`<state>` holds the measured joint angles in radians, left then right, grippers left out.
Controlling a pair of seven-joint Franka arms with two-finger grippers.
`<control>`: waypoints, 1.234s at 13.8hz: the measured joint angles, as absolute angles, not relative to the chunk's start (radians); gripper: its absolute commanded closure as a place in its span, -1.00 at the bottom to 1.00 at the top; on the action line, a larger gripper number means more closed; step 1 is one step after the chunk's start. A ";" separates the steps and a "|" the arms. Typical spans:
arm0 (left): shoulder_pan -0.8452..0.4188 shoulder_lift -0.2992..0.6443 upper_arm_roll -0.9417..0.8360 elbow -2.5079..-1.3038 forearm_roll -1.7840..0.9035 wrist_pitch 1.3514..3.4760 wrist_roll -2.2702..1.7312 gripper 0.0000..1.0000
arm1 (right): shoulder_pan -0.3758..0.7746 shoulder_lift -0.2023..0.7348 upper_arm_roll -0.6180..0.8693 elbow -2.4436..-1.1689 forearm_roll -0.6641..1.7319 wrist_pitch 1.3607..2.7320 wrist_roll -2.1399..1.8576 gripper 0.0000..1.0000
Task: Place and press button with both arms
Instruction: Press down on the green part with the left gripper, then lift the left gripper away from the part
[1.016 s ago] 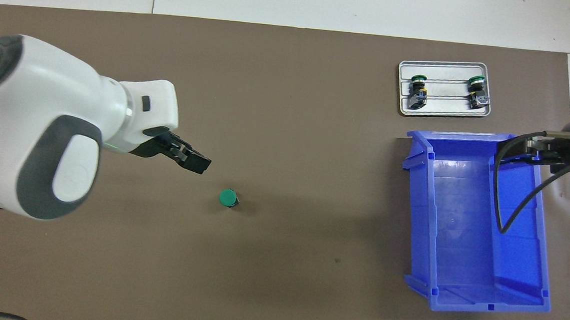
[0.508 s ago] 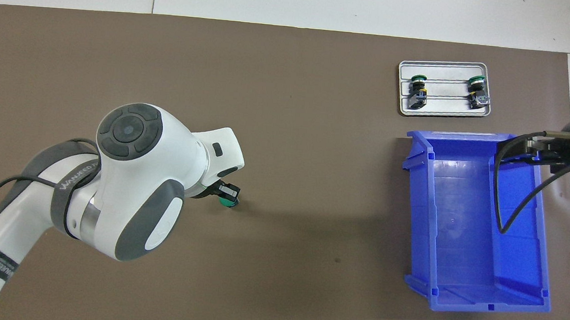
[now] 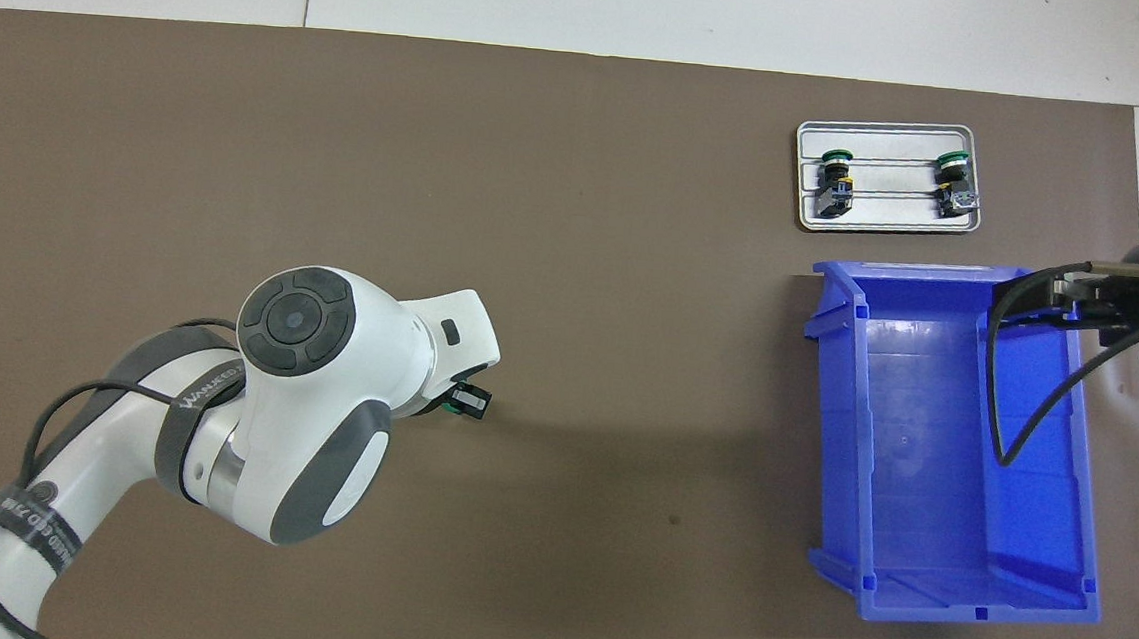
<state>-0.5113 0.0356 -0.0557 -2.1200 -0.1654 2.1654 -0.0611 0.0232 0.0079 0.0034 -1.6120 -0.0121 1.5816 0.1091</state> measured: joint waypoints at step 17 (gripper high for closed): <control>-0.486 0.032 -0.026 -1.986 -0.160 2.029 -0.064 0.37 | 0.023 0.008 0.003 -1.612 -0.012 1.582 0.109 -1.00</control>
<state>-0.4864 0.0323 -0.0263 -1.9858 -0.1600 2.0288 -0.0643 0.0232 0.0078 0.0034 -1.6120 -0.0121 1.5816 0.1091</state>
